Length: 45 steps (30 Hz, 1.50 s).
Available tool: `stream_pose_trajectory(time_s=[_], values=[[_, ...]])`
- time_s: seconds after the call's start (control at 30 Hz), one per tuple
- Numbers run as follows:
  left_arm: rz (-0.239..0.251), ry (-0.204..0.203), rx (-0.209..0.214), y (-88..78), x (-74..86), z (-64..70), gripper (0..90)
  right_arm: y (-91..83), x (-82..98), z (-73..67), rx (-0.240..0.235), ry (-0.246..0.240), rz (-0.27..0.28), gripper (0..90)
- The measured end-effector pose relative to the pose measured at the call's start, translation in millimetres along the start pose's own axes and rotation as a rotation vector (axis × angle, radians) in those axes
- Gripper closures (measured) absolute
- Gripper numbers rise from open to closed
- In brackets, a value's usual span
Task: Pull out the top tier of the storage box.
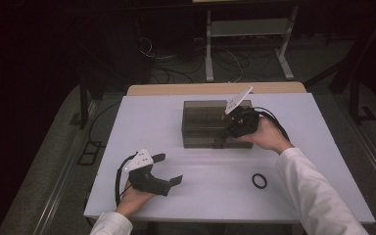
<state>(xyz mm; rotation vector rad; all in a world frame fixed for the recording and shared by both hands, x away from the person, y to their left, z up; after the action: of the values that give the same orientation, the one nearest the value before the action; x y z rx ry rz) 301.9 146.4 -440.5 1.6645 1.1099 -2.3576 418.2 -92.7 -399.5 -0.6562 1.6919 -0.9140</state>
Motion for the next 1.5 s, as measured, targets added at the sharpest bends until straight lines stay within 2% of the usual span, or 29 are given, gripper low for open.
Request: stream_pose_trajectory(time_s=[0.97,1.5], values=[[-0.002,0.001,0.000,0.4,0.2,0.0,0.0,0.9,4.5,-11.0,-0.014,-0.030,-0.003,84.2],[-0.004,0.002,0.001,0.7,0.3,0.2,0.0,1.5,7.4,-15.3,-0.023,-0.025,-0.004,83.8]])
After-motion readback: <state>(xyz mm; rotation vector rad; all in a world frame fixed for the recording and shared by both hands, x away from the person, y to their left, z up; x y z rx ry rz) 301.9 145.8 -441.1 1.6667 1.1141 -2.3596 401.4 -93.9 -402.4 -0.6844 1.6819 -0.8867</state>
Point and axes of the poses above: each handheld gripper's, and its own axes: y roughly forward along the jaws, x roughly out of its underside, z roughly to its right, the point moved 6 cm from there along y, roughly forward along the jaws, and after that the axes turned 8 degrees about -z, right-handed, at the moved point
